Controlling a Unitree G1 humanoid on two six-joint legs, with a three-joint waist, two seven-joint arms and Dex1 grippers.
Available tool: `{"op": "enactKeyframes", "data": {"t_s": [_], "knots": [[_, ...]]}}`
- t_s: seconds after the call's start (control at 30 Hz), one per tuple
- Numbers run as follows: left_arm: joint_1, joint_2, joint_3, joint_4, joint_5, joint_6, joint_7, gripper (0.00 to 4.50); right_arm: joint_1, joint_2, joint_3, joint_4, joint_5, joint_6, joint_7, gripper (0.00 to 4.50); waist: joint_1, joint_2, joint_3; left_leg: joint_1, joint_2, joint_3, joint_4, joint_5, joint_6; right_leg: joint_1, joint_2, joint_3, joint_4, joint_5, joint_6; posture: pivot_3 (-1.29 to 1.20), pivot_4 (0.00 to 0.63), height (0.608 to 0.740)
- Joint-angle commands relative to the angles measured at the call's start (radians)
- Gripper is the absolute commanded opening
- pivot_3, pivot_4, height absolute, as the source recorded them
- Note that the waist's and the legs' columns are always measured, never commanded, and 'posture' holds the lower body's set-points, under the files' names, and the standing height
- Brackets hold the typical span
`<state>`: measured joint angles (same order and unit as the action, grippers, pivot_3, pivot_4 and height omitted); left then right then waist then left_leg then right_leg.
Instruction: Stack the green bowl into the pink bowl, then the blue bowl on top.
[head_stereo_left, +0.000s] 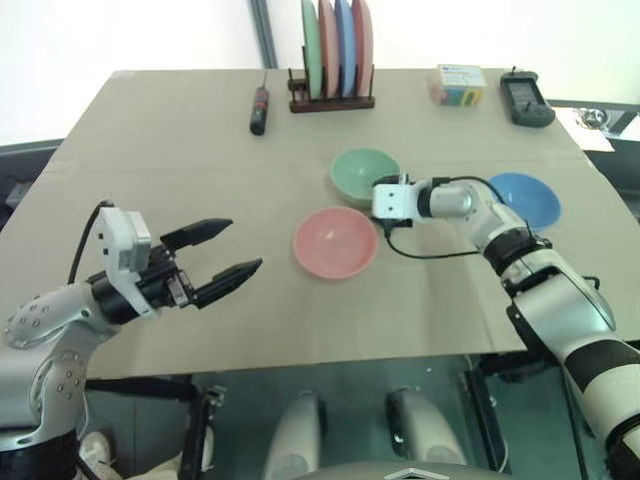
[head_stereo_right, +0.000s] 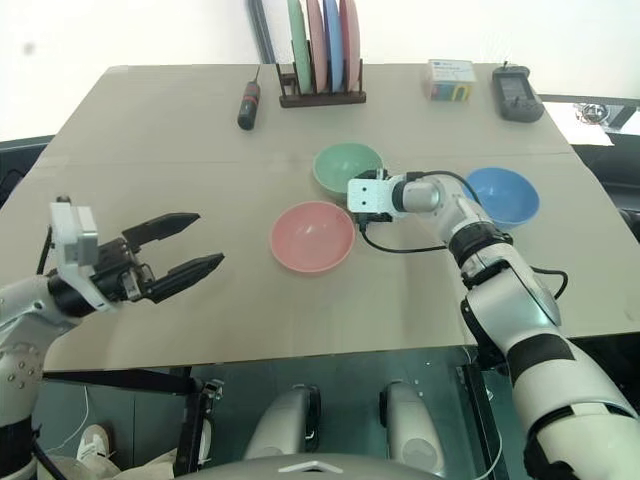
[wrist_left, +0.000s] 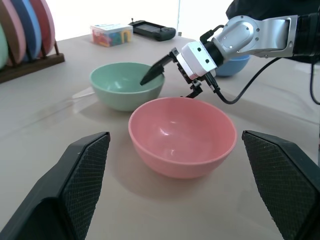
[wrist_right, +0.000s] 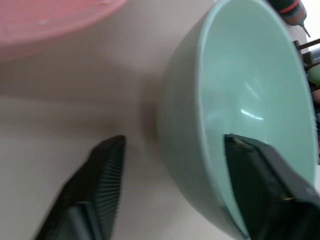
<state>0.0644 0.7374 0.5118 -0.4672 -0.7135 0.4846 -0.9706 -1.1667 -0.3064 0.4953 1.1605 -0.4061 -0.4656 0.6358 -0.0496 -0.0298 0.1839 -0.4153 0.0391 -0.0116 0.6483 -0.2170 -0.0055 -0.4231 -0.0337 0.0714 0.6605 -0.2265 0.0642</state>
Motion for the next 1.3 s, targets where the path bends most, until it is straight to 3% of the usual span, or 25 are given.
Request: {"op": "enactKeyframes", "data": {"t_s": [0.03, 0.17, 0.27, 0.43, 0.53, 0.63, 0.7, 0.83, 1.0, 1.2, 1.3], "knots": [[0.007, -0.024, 0.035, -0.046, -0.045, -0.039, 0.017, 4.5, -0.043, 0.004, -0.011, 0.034, -0.018, -0.051, -0.011, 1.66, 0.0, 0.0, 0.0, 0.0, 0.0, 0.0, 0.0, 0.0, 0.0, 0.0, 0.0, 0.0, 0.0, 0.0, 0.0, 0.0, 0.15, 0.74], [0.01, -0.044, 0.018, -0.039, -0.041, -0.089, 0.009, 4.5, -0.055, 0.004, -0.021, 0.049, -0.033, -0.068, -0.021, 0.1, -0.007, 0.0, 0.0, 0.001, 0.0, 0.0, 0.001, 0.0, 0.0, 0.001, 0.001, 0.0, 0.001, -0.002, -0.003, 0.0, 0.15, 0.74], [0.003, -0.044, 0.005, -0.009, -0.063, -0.116, -0.042, 4.5, -0.061, -0.014, -0.054, 0.027, -0.002, -0.08, 0.019, 0.1, -0.015, 0.0, 0.0, 0.0, 0.0, 0.0, 0.001, 0.0, 0.0, 0.0, 0.001, 0.0, 0.001, 0.0, 0.0, 0.0, 0.15, 0.74], [0.019, -0.036, 0.032, 0.068, -0.127, -0.144, -0.174, 4.5, 0.003, -0.066, -0.176, -0.226, 0.216, 0.003, 0.313, 0.1, -0.018, 0.002, 0.002, 0.0, 0.0, 0.0, 0.001, 0.0, 0.0, 0.0, 0.001, 0.0, 0.0, 0.0, 0.0, 0.0, 0.15, 0.74], [0.044, -0.039, 0.055, 0.115, -0.119, -0.196, -0.237, 4.5, 0.097, -0.109, -0.209, -0.515, 0.325, 0.164, 0.439, 0.1, -0.018, 0.002, 0.001, 0.0, 0.001, 0.0, 0.0, 0.0, 0.0, 0.0, 0.001, 0.0, 0.0, 0.0, 0.0, 0.0, 0.15, 0.74], [0.092, -0.015, 0.09, 0.189, -0.126, -0.209, -0.325, 4.5, 0.233, -0.172, -0.211, -0.951, 0.469, 0.468, 0.555, 0.1, -0.015, 0.003, 0.001, 0.0, 0.001, 0.0, 0.0, 0.0, 0.0, 0.0, 0.001, 0.0, 0.0, 0.0, 0.0, 0.0, 0.15, 0.74], [0.095, 0.0, 0.093, 0.23, -0.124, -0.206, -0.346, 4.5, 0.296, -0.171, -0.193, -1.17, 0.537, 0.652, 0.558, 0.1, -0.01, 0.004, 0.002, 0.0, 0.001, -0.001, -0.001, 0.0, 0.0, 0.0, 0.001, -0.001, 0.001, -0.001, 0.0, 0.0, 0.15, 0.74], [0.061, 0.006, 0.076, 0.269, -0.121, -0.211, -0.362, 4.5, 0.347, -0.142, -0.137, -1.329, 0.545, 0.842, 0.518, 0.1, -0.009, 0.003, 0.002, 0.002, 0.003, -0.001, 0.001, 0.0, 0.0, 0.0, 0.002, -0.001, 0.002, -0.003, -0.004, 0.0, 0.15, 0.74], [0.022, -0.003, 0.043, 0.268, -0.122, -0.196, -0.359, 4.5, 0.371, -0.122, -0.092, -1.338, 0.524, 0.892, 0.486, 1.65, 0.001, 0.001, 0.0, 0.001, 0.002, 0.0, 0.003, 0.0, 0.0, 0.0, 0.001, -0.001, 0.001, -0.003, -0.005, 0.0, 0.15, 0.74], [-0.018, -0.002, 0.006, 0.24, -0.15, -0.159, -0.344, 4.5, 0.395, -0.16, -0.21, -1.385, 0.541, 0.948, 0.38, 4.3, 0.01, 0.001, 0.0, -0.001, 0.002, 0.0, 0.002, 0.0, 0.0, -0.001, 0.001, -0.001, 0.001, -0.003, -0.005, 0.0, 0.15, 0.74], [-0.065, 0.003, -0.025, 0.183, -0.212, -0.097, -0.318, 4.5, 0.468, -0.266, -0.374, -1.42, 0.556, 1.035, 0.317, 4.43, 0.019, 0.0, 0.0, -0.001, 0.002, 0.0, 0.002, 0.0, 0.0, 0.0, 0.001, -0.002, 0.0, -0.003, -0.004, 0.0, 0.15, 0.74]]}}
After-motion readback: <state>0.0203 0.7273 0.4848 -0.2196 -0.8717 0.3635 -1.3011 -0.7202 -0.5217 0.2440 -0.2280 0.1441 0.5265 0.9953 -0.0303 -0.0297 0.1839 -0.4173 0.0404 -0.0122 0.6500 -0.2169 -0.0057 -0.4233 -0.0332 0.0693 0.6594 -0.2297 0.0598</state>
